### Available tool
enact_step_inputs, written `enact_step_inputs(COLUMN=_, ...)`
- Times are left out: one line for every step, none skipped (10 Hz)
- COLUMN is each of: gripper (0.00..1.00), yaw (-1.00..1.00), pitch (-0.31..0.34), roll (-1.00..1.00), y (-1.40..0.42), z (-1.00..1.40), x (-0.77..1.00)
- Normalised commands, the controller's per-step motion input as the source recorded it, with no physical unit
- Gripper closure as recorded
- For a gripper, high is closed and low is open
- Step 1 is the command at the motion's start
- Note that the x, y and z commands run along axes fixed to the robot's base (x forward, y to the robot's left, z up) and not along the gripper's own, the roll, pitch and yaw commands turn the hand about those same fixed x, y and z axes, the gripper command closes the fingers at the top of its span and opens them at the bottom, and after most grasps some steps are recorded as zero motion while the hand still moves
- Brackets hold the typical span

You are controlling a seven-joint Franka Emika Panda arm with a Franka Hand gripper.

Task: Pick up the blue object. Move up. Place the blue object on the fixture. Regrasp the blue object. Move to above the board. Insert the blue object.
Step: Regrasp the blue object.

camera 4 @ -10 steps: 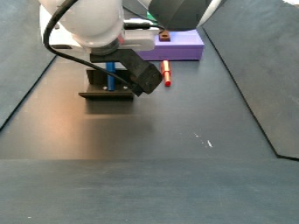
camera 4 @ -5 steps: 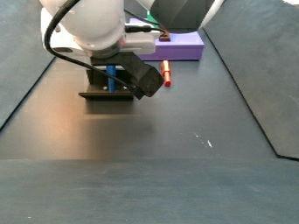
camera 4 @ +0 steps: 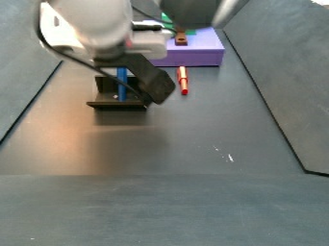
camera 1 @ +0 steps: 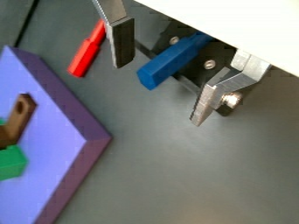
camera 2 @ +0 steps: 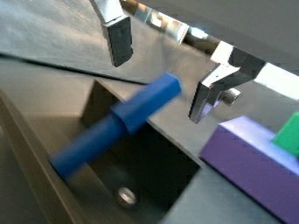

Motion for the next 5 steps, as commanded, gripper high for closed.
enact_step_inputs(gripper=0.00, yaw=-0.02, pitch=-0.094, roll=1.00, y=0.00, z=0.27, x=0.07)
enact_step_inputs(gripper=0.00, yaw=-0.13, pitch=0.000, roll=1.00, y=0.00, z=0.35, x=-0.14)
enact_step_inputs(gripper=0.00, yaw=-0.21, pitch=0.023, roll=0.99, y=0.00, z=0.37, x=-0.39)
enact_step_inputs(gripper=0.00, yaw=-0.20, pitch=0.000, roll=1.00, y=0.00, z=0.31, x=-0.27)
enact_step_inputs(gripper=0.00, yaw=-0.15, pitch=0.000, roll=1.00, y=0.00, z=0.17, x=-0.08)
